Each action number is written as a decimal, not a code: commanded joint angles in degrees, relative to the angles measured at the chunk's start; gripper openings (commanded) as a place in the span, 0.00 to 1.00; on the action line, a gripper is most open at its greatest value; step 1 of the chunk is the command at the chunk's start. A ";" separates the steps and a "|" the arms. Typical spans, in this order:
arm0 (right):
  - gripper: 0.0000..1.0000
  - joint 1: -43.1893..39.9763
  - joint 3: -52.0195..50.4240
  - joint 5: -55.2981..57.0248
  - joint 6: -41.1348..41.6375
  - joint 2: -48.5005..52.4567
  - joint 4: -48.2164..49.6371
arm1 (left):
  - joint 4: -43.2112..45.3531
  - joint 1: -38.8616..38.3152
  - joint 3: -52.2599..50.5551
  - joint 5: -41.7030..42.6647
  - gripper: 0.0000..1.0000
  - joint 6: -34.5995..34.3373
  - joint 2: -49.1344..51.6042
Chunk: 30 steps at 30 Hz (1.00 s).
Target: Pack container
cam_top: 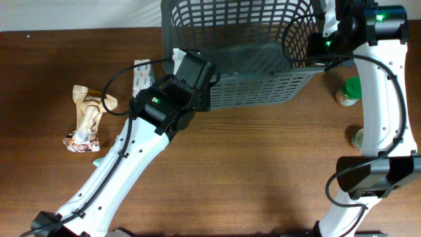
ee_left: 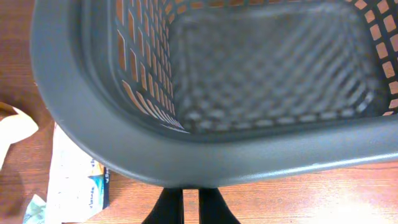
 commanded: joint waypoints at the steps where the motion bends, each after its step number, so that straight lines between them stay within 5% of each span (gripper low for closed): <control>1: 0.04 0.31 -0.42 0.07 -0.02 0.22 -0.68 | 0.15 0.85 1.20 -1.73 0.02 -0.26 0.44; 30: 0.04 0.37 -0.24 -2.71 -0.48 0.13 2.43 | 0.11 1.42 1.22 -1.70 0.02 -0.26 -0.66</control>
